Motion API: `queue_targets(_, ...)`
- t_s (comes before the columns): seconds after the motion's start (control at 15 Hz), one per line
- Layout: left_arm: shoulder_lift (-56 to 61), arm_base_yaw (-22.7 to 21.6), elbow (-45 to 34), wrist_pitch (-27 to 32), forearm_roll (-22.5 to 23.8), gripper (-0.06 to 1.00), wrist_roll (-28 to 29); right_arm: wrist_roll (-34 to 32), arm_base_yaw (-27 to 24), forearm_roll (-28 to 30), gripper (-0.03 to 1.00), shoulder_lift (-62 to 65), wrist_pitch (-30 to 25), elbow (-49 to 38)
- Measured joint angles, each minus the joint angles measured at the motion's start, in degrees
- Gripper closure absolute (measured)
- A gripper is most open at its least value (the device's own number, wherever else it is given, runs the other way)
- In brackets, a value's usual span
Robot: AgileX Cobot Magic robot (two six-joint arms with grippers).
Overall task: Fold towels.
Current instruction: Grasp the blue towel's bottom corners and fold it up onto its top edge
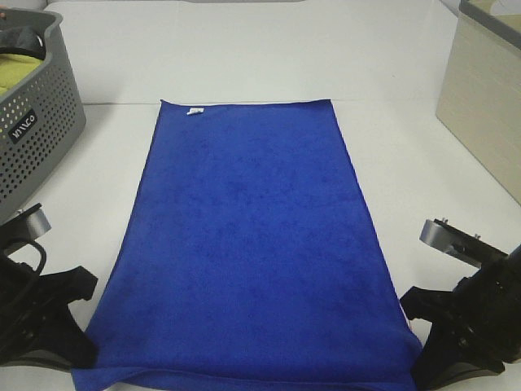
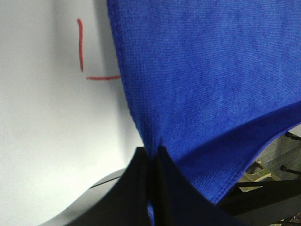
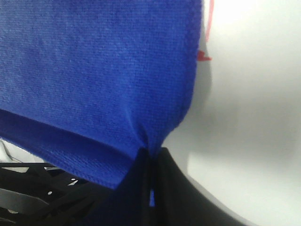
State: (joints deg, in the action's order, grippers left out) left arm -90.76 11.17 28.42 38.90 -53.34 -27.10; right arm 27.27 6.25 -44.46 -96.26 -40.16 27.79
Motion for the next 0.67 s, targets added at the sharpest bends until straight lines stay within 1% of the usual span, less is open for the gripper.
queue_targets(0.2,1.5,0.0,-0.2,0.5,-0.1,0.93,2.1,0.0,0.0,0.3,0.95,1.3,-0.2,1.0)
queue_targets(0.33,1.5,0.0,2.5,0.7,0.1,0.93,3.6,0.0,0.0,0.9,0.95,1.3,-1.0,4.9)
queue_targets(0.53,0.9,0.0,11.5,0.7,1.5,0.93,7.0,-3.8,0.0,4.1,0.95,0.3,-3.4,16.5)
queue_targets(0.67,-2.1,0.0,18.3,0.6,3.2,0.94,8.7,-6.9,0.0,7.5,0.95,-3.5,-6.6,26.9)
